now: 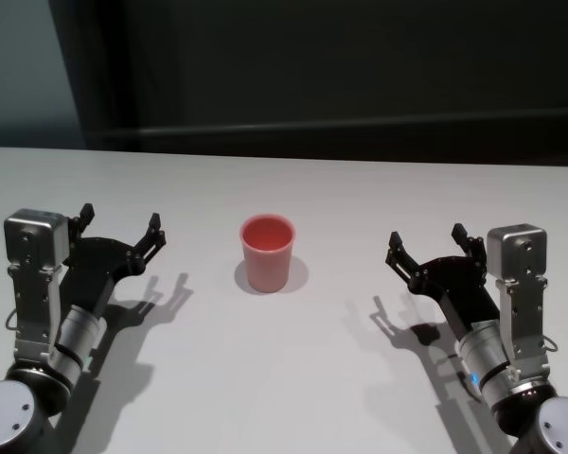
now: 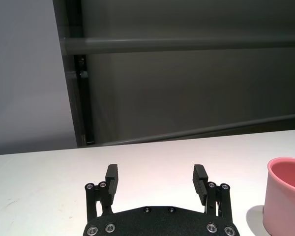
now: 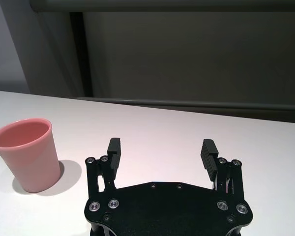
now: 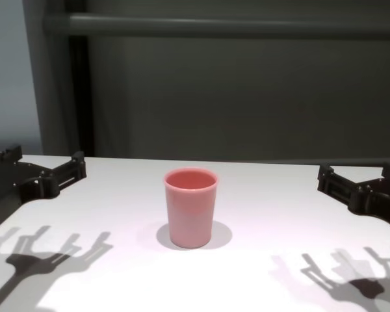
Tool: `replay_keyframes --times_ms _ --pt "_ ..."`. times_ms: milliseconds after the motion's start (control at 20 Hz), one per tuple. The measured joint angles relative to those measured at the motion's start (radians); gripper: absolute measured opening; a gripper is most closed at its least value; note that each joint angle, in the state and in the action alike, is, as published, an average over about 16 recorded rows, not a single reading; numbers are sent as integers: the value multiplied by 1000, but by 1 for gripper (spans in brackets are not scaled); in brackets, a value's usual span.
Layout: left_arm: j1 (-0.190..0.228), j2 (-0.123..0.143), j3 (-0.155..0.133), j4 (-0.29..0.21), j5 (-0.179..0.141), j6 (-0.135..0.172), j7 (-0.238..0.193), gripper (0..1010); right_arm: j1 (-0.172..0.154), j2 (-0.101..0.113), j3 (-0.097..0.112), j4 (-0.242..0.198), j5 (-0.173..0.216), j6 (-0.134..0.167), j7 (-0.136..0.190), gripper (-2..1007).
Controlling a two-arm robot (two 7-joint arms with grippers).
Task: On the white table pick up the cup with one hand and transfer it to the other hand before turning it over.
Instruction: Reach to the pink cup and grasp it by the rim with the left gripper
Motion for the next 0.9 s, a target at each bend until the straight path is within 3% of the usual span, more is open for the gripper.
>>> replay_keyframes --times_ms 900 --pt "0 0 0 0 0 0 0 1003 0 0 0 0 0 0 0 1002"
